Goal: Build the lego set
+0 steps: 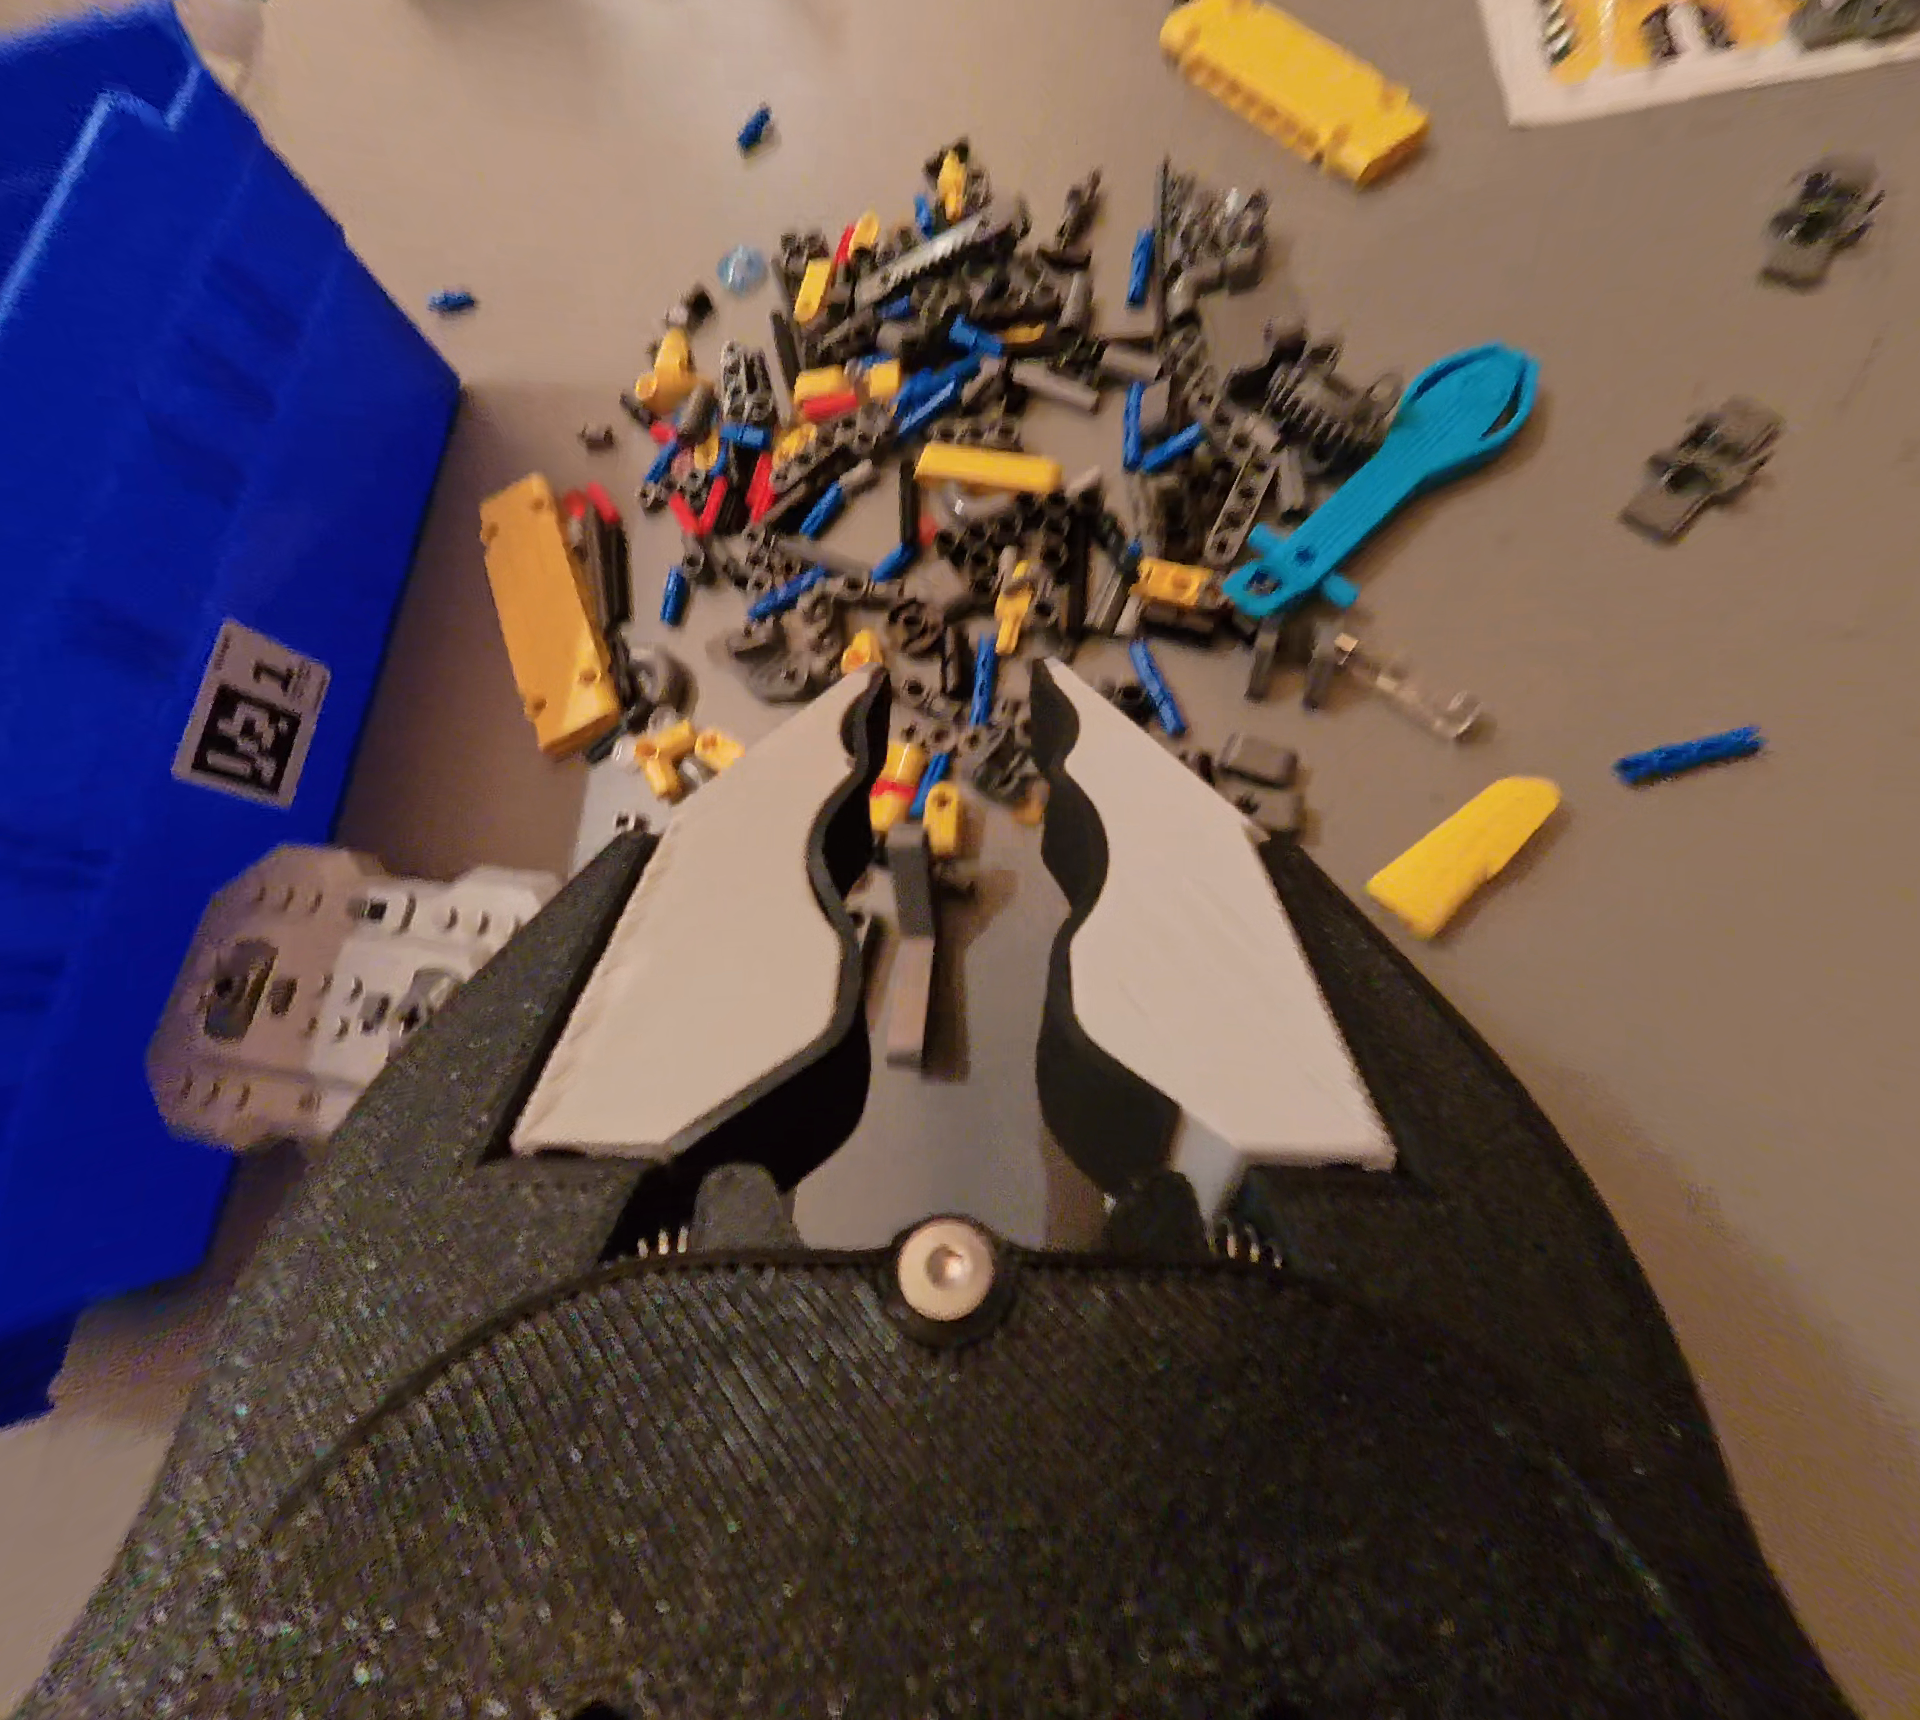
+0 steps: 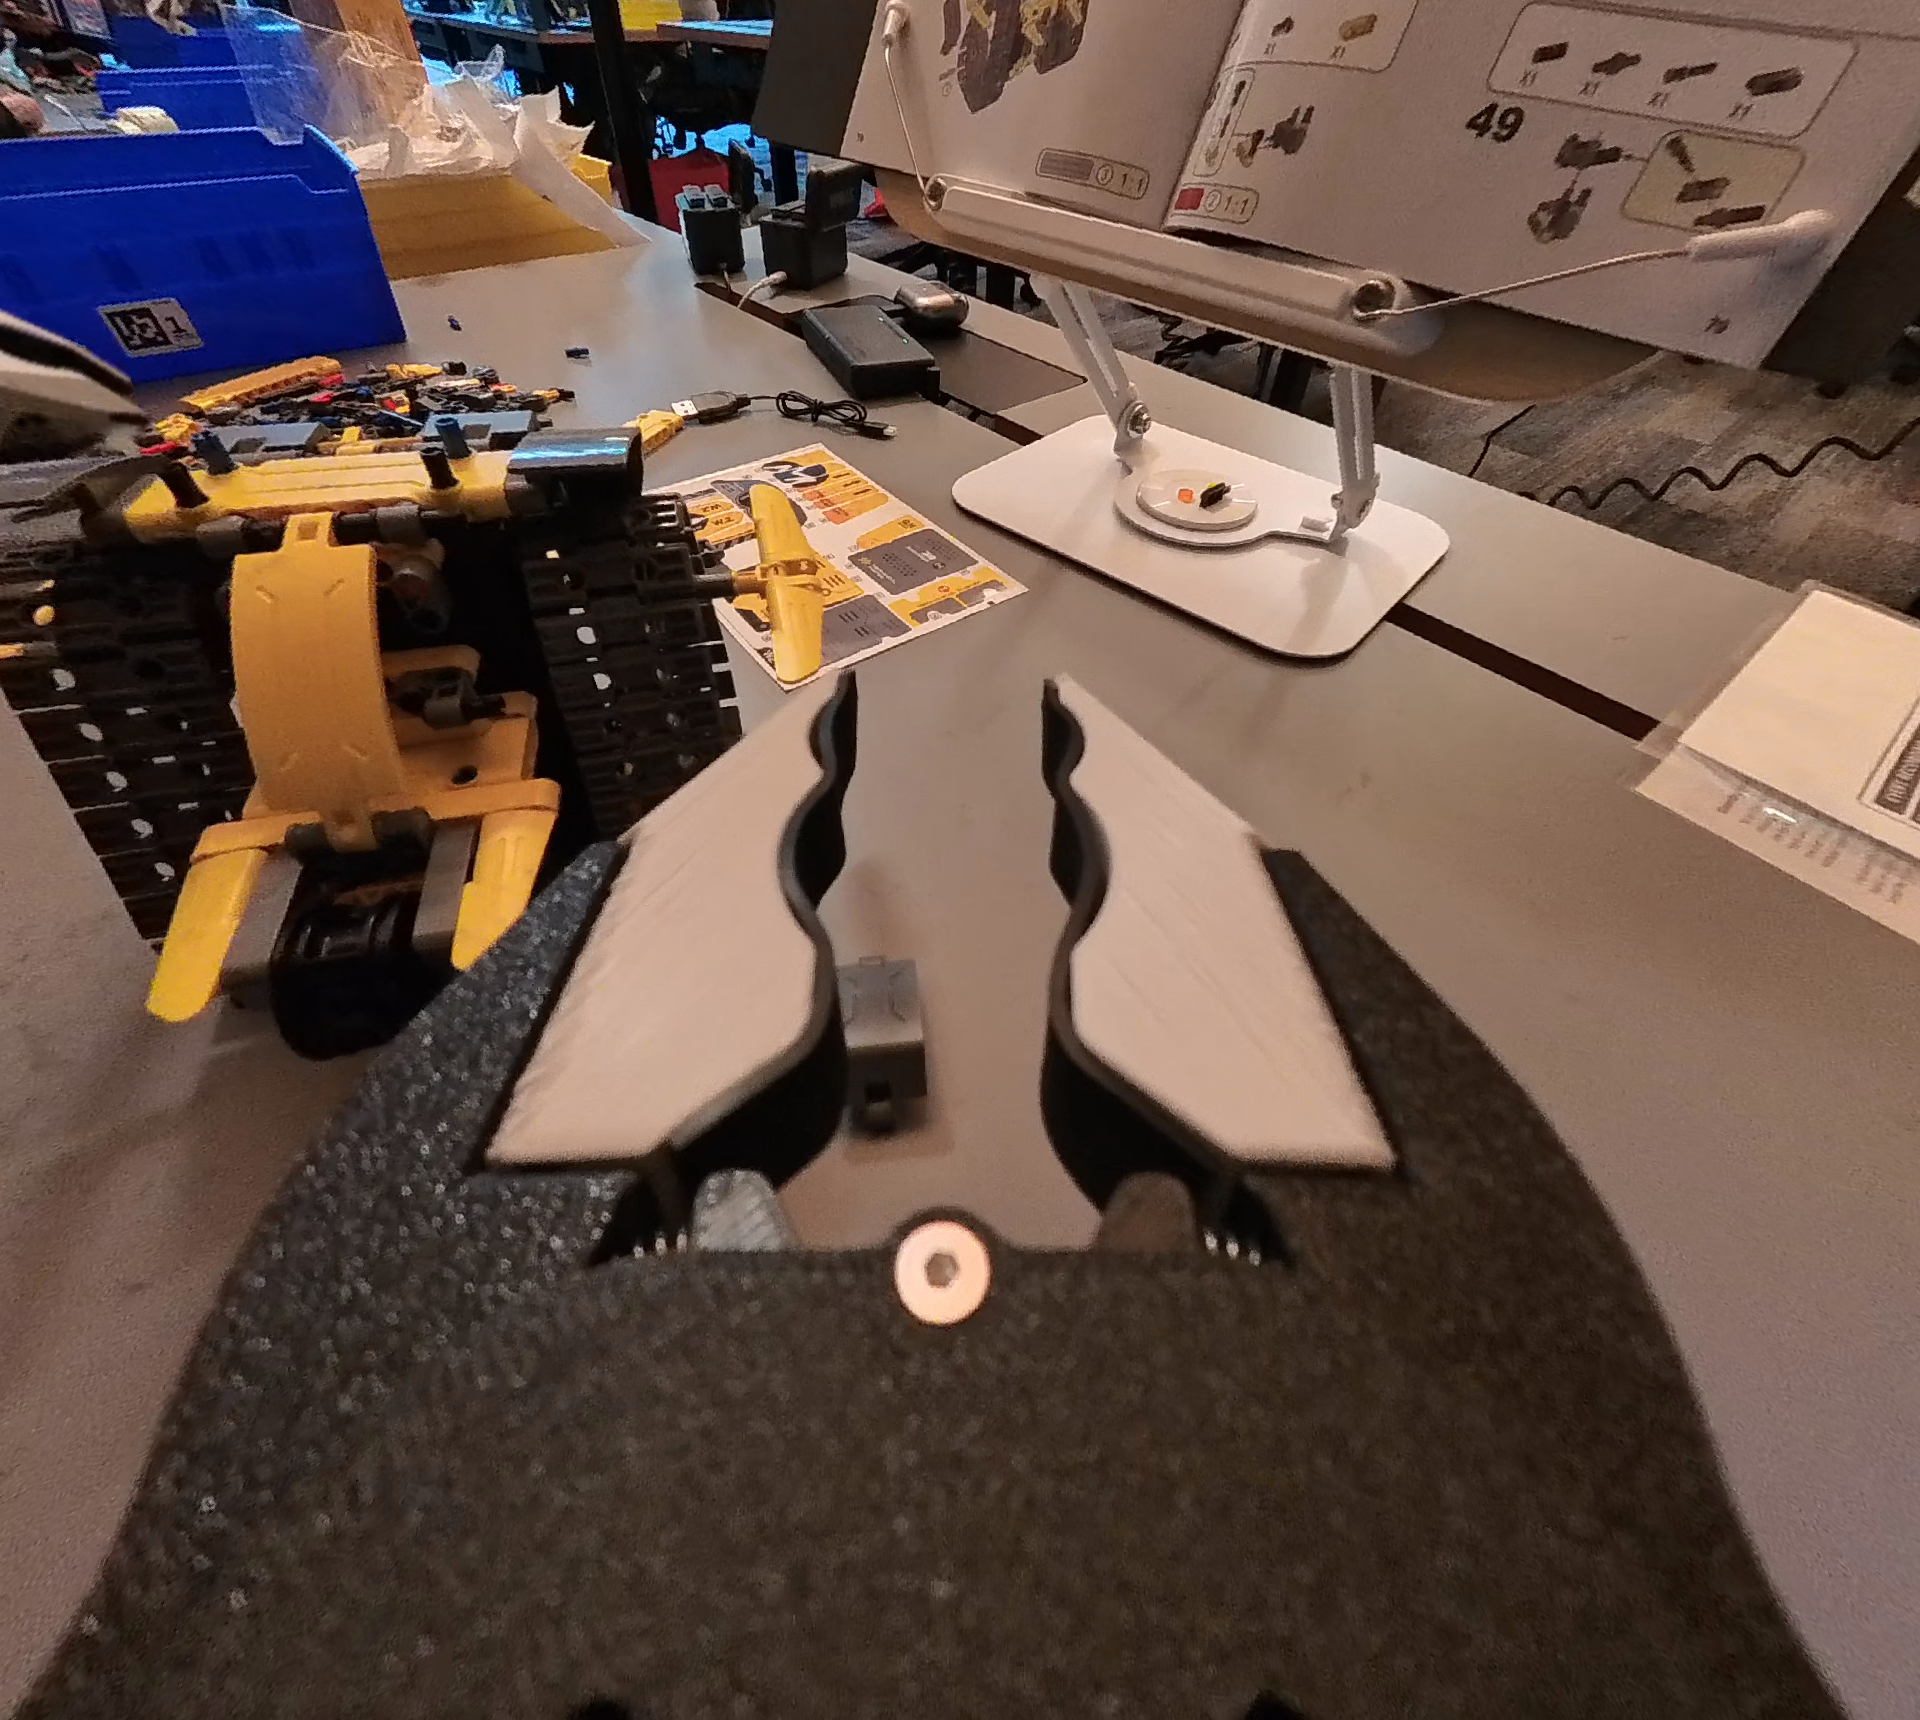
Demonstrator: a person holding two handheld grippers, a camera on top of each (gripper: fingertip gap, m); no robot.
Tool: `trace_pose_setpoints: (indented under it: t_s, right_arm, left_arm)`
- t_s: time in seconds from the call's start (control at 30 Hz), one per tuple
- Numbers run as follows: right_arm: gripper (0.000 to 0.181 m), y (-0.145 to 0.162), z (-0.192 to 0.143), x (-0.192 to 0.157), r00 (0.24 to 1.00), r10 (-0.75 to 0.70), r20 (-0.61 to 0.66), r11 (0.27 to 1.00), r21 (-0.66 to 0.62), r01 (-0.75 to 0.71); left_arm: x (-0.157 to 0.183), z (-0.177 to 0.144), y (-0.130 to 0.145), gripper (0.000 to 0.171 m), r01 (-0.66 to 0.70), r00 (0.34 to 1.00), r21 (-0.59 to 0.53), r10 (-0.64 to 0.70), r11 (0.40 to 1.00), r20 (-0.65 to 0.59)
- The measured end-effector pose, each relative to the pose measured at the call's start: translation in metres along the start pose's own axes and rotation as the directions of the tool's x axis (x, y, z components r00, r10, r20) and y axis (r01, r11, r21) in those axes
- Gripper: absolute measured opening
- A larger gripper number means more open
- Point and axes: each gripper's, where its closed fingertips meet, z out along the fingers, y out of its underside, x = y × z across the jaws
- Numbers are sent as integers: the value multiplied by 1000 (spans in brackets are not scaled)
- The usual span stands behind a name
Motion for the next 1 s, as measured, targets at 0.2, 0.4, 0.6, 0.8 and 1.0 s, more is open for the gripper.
trace_pose_setpoints:
  t_s: [0.2, 0.4, 0.6, 0.8, 1.0]
  right_arm:
    - [34, 0, 0, 0, 1000, -5, -1, 1000, -2, 5]
    - [35, -1, -1, 0, 1000, -15, -3, 1000, -1, 15]
    - [36, -6, -4, 1, 999, -29, -14, 1000, 10, 29]
    - [37, -1, 1, -4, 1000, -7, 9, 1000, 5, 7]
    - [37, 3, 4, -2, 1000, 11, 3, 1000, -4, -11]
  left_arm:
    - [31, 14, -41, 24, 9, 994, 81, 0, 997, -106]
    - [47, 32, -62, 20, 74, 980, 91, -56, 993, -192]
    - [18, 14, -54, 16, 177, 976, 137, -157, 975, -149]
    - [-21, -9, -20, 16, 264, 963, 122, -256, 957, -79]
    - [-48, -23, -9, 17, 132, 981, 127, -148, 983, 127]
